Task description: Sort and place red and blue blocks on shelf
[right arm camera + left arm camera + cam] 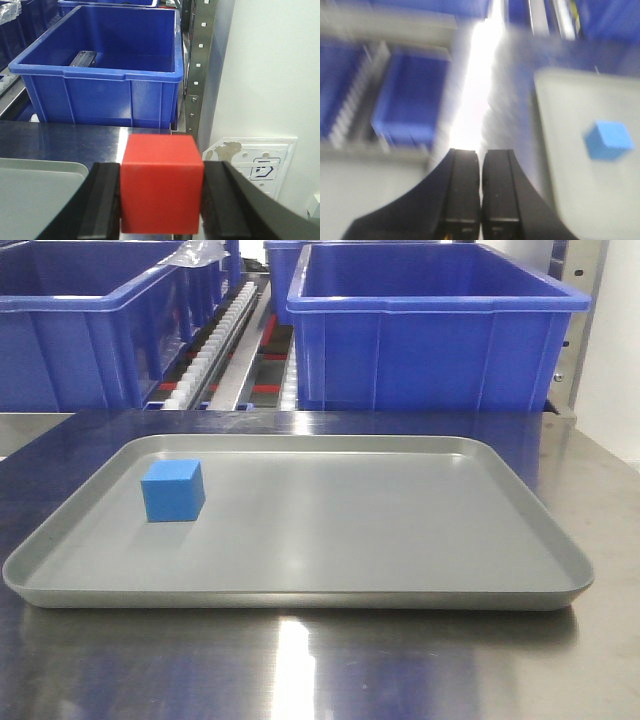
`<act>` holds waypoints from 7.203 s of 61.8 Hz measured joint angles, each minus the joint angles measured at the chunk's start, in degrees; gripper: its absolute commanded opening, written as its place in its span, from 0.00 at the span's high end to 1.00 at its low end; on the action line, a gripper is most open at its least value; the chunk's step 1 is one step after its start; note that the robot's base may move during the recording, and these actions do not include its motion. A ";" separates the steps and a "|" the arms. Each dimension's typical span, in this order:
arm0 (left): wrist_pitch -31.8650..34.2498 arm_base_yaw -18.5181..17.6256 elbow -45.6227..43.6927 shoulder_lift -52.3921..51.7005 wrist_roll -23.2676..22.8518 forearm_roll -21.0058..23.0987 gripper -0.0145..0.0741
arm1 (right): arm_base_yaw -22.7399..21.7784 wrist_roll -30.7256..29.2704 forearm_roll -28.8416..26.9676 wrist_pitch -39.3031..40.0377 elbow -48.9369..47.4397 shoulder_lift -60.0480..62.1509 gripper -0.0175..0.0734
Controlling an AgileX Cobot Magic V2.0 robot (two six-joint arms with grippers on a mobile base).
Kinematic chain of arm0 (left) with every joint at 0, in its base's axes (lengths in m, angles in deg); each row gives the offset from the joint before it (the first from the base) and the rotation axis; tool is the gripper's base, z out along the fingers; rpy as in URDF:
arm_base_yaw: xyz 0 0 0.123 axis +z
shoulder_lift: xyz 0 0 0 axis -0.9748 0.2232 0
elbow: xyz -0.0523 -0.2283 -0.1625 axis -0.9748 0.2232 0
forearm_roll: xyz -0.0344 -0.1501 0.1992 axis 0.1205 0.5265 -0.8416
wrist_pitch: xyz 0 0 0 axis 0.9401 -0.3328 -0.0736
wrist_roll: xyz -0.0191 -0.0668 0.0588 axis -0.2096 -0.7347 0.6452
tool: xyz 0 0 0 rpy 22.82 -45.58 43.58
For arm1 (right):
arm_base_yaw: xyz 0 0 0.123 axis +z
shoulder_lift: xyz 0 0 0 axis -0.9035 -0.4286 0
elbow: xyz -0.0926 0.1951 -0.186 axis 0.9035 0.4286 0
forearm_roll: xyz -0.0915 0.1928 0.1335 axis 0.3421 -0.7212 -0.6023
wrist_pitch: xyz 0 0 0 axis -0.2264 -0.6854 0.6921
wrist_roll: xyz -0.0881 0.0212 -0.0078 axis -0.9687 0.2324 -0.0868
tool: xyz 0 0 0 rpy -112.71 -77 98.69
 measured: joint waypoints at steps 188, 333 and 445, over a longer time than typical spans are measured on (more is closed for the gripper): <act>-24.58 -25.52 -47.22 62.20 -26.73 -9.57 0.70 | 0.00 0.00 0.00 0.00 0.00 0.00 0.75; 16.62 1.67 5.42 -17.89 22.78 10.40 0.70 | 0.00 0.08 0.00 0.00 0.00 0.00 0.75; 16.58 1.67 5.42 -17.97 22.78 10.40 0.70 | 0.00 0.08 0.00 0.00 0.00 0.00 0.75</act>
